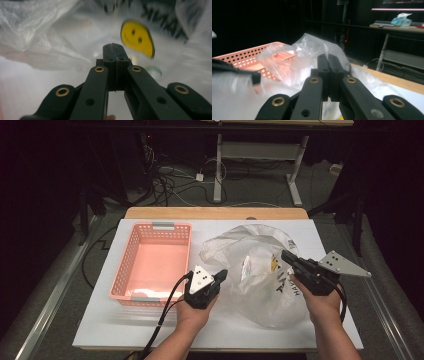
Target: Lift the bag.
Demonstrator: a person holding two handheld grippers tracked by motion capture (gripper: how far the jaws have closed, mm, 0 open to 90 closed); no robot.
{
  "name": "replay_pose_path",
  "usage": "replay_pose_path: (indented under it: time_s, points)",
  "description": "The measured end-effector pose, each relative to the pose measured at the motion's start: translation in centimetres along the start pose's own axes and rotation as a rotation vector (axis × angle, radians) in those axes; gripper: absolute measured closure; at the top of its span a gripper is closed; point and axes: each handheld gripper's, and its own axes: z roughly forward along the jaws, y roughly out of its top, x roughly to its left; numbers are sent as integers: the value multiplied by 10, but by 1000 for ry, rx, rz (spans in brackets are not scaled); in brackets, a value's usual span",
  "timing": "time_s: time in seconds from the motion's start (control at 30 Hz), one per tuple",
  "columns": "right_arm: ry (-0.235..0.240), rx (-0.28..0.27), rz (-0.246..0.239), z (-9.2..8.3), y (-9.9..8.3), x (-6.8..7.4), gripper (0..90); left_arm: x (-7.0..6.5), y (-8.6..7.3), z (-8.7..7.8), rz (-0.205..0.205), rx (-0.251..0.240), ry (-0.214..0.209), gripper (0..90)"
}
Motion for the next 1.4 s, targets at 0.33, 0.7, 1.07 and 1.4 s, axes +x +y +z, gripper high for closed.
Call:
replay_pose_path:
  time_s: [0.33,0.7,1.07,1.4]
  points:
    - [-57,-67,-8,12,16,-1,900,1,74,-1,79,-189,7,887]
    - [-109,-176,-30,17,73,-9,900,-10,161,12,175,-312,-9,887]
    - [-179,-239,-57,2,109,-23,900,-11,190,20,187,-368,-25,886]
    - [-179,-118,-21,16,59,-31,900,14,137,31,102,-219,-20,865]
